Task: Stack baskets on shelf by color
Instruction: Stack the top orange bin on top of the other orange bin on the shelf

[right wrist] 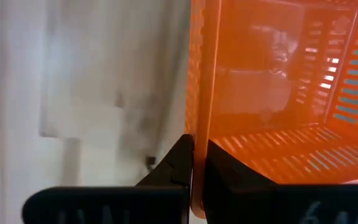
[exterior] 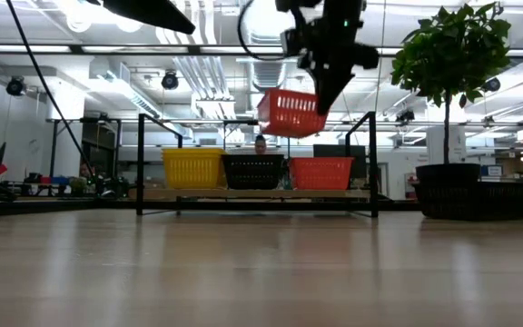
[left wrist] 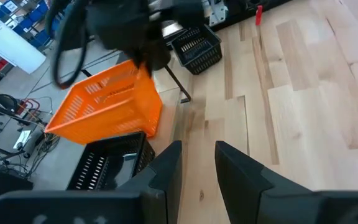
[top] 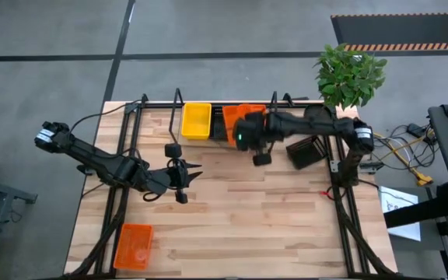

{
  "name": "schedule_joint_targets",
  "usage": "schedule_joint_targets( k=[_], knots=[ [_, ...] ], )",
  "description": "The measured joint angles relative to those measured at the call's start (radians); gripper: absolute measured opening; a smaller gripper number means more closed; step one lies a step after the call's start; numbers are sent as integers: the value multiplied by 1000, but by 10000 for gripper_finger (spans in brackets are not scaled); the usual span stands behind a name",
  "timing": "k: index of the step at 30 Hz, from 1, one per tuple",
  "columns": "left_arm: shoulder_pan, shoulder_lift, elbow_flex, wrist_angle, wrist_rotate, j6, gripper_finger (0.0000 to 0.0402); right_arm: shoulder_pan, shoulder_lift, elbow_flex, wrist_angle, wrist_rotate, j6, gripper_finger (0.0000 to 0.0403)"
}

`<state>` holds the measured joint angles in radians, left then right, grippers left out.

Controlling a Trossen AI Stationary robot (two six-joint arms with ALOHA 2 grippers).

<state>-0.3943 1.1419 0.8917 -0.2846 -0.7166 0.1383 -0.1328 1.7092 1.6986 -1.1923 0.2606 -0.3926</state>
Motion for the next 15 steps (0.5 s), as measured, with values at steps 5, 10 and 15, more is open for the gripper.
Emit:
schedule_joint_targets(
  k=[5, 10, 15],
  knots=[
    [0, 0, 0, 0, 0, 0, 79, -114, 0, -2, 1, -20, -56, 8],
    [0, 0, 0, 0, 0, 6, 79, -189, 0, -2, 0, -71, -77, 8],
    [0, 0, 0, 0, 0, 9, 79, -226, 0, -10, -1, -81, -66, 8]
  ],
)
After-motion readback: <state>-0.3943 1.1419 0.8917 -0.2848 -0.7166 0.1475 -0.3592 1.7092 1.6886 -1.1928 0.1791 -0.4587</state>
